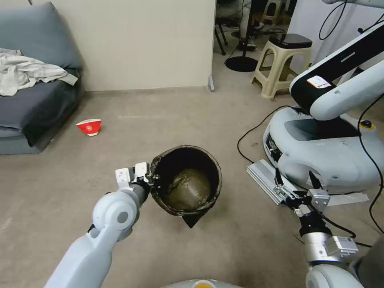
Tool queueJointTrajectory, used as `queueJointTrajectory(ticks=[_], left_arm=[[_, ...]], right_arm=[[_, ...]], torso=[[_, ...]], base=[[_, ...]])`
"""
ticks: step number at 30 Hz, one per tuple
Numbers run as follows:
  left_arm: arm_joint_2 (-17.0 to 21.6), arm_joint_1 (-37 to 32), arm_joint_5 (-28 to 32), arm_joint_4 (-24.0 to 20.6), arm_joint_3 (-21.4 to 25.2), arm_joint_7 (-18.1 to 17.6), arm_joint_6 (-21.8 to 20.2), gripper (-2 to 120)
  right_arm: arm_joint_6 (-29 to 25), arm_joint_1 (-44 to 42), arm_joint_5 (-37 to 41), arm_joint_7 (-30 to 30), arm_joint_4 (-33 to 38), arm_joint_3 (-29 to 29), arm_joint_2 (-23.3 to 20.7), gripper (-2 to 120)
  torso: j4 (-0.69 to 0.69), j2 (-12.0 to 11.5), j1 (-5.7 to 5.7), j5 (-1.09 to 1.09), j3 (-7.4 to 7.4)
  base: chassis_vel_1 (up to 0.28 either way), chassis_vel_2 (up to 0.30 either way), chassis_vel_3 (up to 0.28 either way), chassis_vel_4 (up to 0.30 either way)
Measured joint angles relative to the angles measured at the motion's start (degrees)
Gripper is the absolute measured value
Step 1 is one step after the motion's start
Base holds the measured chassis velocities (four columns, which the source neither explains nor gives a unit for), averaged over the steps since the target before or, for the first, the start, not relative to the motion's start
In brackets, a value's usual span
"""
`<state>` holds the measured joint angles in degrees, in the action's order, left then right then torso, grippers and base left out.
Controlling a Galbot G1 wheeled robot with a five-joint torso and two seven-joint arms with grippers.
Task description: Pick up the trash can from the floor.
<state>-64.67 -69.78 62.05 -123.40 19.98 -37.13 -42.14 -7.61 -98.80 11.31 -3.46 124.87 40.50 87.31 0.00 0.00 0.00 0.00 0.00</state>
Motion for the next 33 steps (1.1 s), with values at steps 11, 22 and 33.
queueJointTrajectory(ticks=[11,22,33], left_arm=[[0.44,-0.90,1.88,-1.84,2.20,0.00,0.02,0],[0.39,-2.04,1.85,-2.67,2.80,0.03,0.04,0],[0.60,-2.76,1.69,-3.08,3.21,0.09,0.06,0]], right_arm=[[-0.11,-0.25,-0.08,0.00,0.37,-0.04,-0.07,100],[-0.13,-0.32,-0.08,0.00,0.57,-0.14,-0.22,100],[-0.21,-0.36,-0.08,-0.01,0.61,-0.24,-0.26,100]], torso=[[0.00,0.00,0.00,0.00,0.00],[0.00,0.00,0.00,0.01,-0.01],[0.00,0.00,0.00,0.00,0.00]], base=[[0.000,0.000,0.000,0.000],[0.000,0.000,0.000,0.000],[0.000,0.000,0.000,0.000]])
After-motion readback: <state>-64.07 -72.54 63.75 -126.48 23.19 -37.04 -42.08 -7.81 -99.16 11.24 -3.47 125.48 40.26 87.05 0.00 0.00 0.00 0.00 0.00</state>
